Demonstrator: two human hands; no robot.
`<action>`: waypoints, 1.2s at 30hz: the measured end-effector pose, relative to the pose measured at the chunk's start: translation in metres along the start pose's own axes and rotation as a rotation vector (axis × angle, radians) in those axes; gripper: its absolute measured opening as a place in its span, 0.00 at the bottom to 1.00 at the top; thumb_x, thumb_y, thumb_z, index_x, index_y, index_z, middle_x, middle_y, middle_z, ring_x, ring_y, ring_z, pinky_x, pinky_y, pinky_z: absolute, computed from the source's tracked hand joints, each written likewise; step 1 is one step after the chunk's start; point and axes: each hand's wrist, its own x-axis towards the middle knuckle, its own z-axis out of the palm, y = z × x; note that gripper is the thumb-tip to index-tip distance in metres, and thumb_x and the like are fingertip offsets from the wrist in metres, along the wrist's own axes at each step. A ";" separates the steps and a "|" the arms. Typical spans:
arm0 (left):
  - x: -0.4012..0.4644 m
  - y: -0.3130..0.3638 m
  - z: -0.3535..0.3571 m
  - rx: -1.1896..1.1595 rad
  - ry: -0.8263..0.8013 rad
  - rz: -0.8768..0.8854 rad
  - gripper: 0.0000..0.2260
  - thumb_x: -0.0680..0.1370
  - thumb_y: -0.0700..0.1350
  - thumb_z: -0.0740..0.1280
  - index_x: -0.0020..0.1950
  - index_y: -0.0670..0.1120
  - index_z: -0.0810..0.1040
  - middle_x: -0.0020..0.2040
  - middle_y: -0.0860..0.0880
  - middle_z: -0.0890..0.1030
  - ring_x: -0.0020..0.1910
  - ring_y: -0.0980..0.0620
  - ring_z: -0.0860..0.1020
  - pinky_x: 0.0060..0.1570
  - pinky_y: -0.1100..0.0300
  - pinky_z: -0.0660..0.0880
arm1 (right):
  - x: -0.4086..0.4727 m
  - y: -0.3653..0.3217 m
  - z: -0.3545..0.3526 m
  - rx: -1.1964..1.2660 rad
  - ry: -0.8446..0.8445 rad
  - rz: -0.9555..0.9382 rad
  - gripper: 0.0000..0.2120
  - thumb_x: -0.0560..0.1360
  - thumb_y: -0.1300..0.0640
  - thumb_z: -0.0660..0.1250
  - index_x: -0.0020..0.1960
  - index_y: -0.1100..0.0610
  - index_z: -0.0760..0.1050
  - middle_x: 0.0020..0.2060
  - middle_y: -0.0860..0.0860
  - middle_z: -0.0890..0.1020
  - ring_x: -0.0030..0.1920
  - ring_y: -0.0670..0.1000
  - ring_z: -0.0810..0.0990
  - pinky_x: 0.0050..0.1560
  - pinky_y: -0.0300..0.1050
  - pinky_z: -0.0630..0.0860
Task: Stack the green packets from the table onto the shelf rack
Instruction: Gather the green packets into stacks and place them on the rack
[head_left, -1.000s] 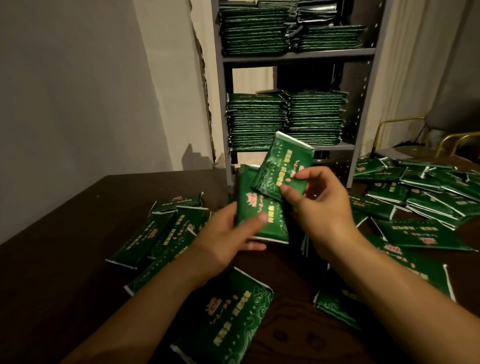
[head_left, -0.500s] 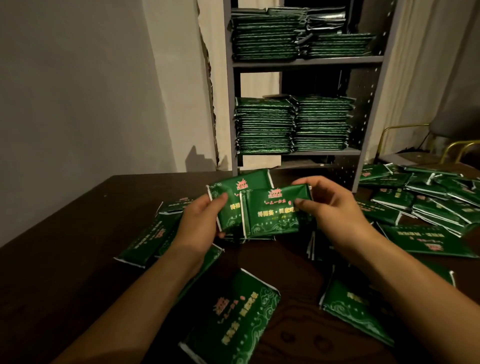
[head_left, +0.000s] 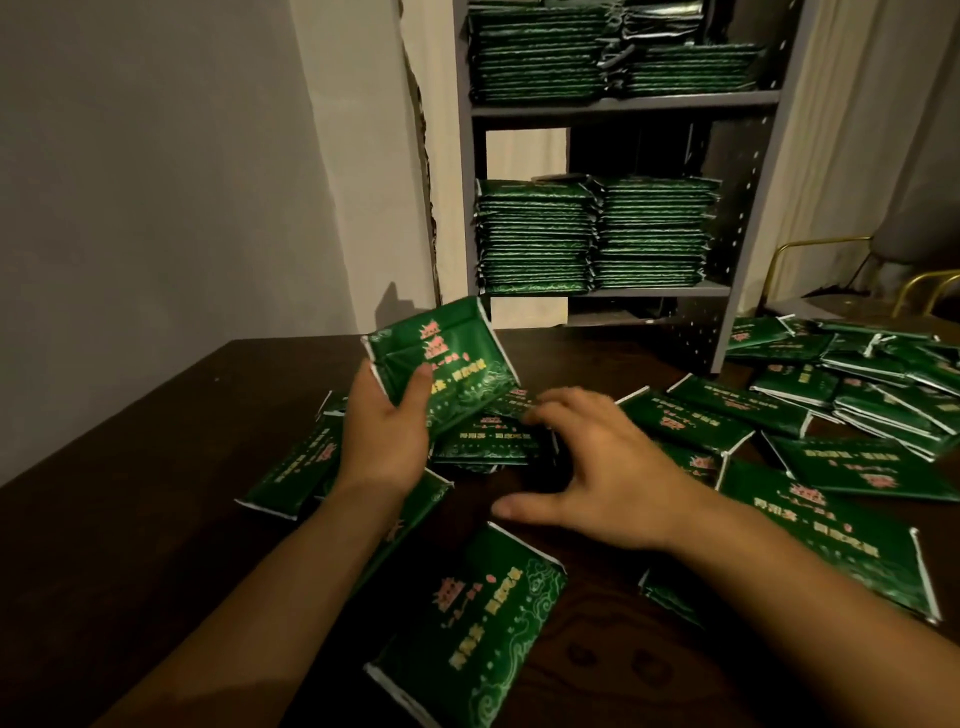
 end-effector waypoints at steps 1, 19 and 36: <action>0.001 0.000 -0.001 0.001 0.017 0.010 0.08 0.83 0.45 0.65 0.62 0.52 0.77 0.51 0.58 0.83 0.46 0.65 0.82 0.44 0.65 0.76 | 0.000 0.000 0.003 -0.054 -0.063 0.021 0.44 0.66 0.25 0.64 0.74 0.50 0.67 0.72 0.47 0.67 0.73 0.49 0.61 0.75 0.50 0.62; 0.016 -0.012 -0.005 0.067 0.055 0.015 0.09 0.83 0.46 0.64 0.64 0.48 0.74 0.52 0.55 0.81 0.49 0.62 0.79 0.43 0.64 0.73 | 0.038 0.019 -0.013 -0.469 -0.132 -0.072 0.21 0.82 0.44 0.60 0.73 0.46 0.68 0.65 0.52 0.78 0.62 0.56 0.78 0.60 0.53 0.77; -0.009 0.010 0.018 -0.381 -0.235 -0.483 0.15 0.84 0.54 0.59 0.60 0.48 0.81 0.55 0.44 0.86 0.56 0.43 0.83 0.55 0.45 0.80 | 0.006 0.022 -0.011 -0.090 0.466 -0.302 0.13 0.69 0.63 0.70 0.53 0.56 0.75 0.54 0.49 0.75 0.55 0.52 0.75 0.55 0.52 0.78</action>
